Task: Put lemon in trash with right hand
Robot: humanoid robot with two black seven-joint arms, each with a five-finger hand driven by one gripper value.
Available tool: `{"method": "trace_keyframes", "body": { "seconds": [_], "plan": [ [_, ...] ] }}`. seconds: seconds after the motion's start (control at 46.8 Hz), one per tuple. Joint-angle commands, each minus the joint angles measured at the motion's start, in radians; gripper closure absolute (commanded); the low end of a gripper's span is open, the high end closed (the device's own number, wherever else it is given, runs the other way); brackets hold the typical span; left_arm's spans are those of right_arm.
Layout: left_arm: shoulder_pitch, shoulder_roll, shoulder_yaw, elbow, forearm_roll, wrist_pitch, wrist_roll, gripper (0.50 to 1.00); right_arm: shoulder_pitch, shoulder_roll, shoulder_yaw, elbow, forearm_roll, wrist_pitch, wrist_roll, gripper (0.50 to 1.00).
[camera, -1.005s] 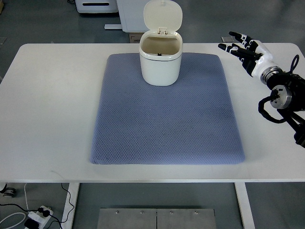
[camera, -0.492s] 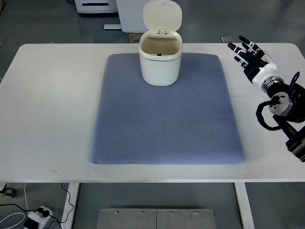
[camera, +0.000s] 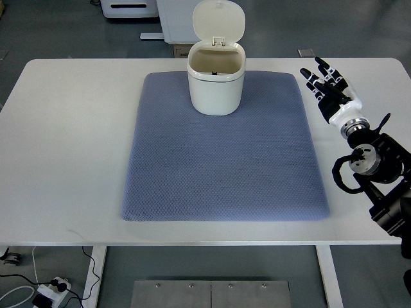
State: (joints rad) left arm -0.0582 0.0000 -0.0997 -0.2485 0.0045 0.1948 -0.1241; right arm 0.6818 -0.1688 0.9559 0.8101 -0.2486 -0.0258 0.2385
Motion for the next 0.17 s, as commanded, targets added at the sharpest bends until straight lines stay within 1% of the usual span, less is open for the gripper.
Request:
{"method": "trace_keyframes", "body": {
  "seconds": [0.0,0.15],
  "plan": [
    [0.000,0.000,0.000,0.000,0.000,0.000,0.000,0.500,-0.005,0.006,0.000,-0.002,-0.001,0.004,0.010,0.500],
    [0.000,0.000,0.000,0.000,0.000,0.000,0.000,0.500,-0.019,0.015,0.000,-0.002,-0.001,0.004,0.056,0.500]
  ]
}}
